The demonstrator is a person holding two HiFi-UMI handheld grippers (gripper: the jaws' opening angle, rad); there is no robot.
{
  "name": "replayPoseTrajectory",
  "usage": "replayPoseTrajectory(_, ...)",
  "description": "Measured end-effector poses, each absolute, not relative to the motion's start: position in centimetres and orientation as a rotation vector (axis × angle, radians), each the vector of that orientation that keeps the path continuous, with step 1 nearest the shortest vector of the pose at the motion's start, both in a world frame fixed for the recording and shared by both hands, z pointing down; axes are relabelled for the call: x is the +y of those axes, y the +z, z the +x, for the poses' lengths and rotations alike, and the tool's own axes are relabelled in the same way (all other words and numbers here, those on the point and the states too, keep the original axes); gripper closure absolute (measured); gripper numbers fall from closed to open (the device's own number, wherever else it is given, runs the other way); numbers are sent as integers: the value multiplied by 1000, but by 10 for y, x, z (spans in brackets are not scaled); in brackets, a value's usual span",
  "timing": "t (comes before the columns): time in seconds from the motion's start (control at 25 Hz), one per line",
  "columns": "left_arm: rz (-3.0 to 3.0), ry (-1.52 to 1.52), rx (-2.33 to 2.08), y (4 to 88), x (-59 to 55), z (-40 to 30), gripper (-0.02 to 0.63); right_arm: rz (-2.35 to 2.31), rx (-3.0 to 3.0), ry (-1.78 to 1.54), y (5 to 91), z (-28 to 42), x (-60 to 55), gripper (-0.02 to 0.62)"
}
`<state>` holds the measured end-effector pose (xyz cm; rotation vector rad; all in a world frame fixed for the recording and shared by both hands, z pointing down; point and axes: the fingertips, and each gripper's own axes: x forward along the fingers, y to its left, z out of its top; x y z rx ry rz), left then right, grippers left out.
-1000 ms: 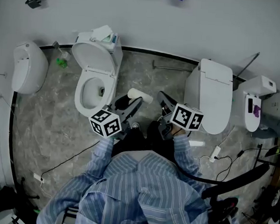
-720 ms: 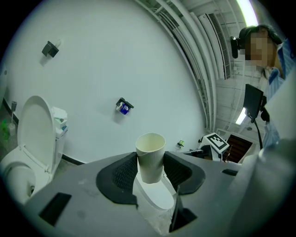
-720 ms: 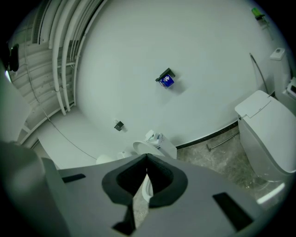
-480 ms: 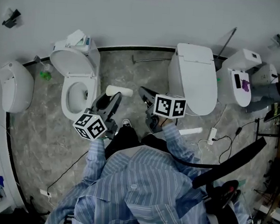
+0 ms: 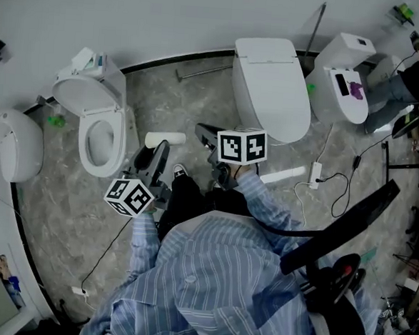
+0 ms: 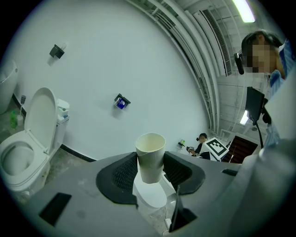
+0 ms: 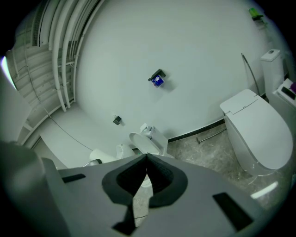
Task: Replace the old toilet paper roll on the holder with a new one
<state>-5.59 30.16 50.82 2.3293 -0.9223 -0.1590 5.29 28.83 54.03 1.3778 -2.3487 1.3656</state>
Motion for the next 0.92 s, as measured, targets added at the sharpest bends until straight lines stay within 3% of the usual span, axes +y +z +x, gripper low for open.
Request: replayPoseTrajectory(0.92, 2355, -204, -968, 500, 350, -34, 428, 1321, -2413, 1341, 536, 74, 328, 589)
